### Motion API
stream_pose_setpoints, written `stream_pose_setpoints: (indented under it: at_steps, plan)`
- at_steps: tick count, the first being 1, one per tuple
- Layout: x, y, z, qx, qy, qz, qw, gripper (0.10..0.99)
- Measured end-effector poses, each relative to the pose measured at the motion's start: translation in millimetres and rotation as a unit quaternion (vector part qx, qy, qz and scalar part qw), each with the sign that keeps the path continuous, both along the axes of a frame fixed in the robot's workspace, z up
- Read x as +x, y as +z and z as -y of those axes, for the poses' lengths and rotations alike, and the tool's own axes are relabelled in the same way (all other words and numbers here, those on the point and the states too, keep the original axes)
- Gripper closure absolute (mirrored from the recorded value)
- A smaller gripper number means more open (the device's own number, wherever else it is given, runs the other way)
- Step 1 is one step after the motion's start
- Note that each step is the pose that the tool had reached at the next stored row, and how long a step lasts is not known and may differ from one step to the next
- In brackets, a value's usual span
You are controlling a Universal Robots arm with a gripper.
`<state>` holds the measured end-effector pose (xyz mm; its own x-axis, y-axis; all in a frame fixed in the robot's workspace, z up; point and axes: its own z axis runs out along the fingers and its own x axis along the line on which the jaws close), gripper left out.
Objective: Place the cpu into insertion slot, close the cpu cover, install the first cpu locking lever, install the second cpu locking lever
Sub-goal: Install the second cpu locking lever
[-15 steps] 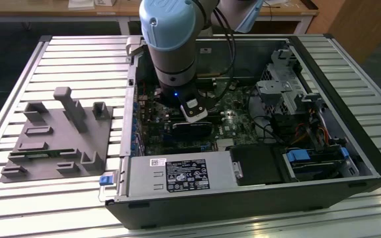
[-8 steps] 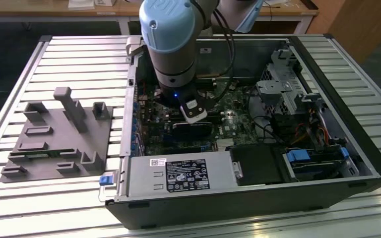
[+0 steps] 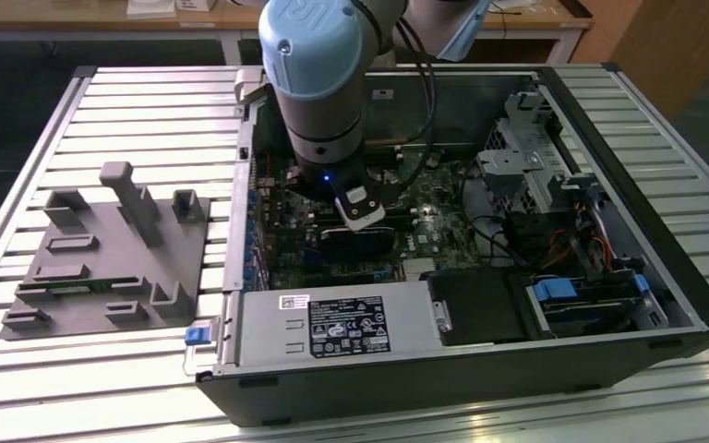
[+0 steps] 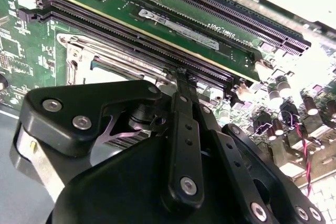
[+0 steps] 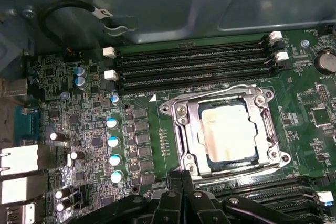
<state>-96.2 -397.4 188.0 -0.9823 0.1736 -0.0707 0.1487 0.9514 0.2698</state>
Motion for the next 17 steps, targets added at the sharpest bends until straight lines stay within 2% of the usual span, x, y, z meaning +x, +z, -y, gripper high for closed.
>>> stream_pose_setpoints:
  at_steps: [8, 17]
  plan:
    - [0.1, 1.2, -0.3, 0.0015, 0.000, 0.0003, 1.0000, 0.980]
    - [0.0, 32.6, -0.2, 0.0012, 0.001, 0.0008, 1.0000, 0.980]
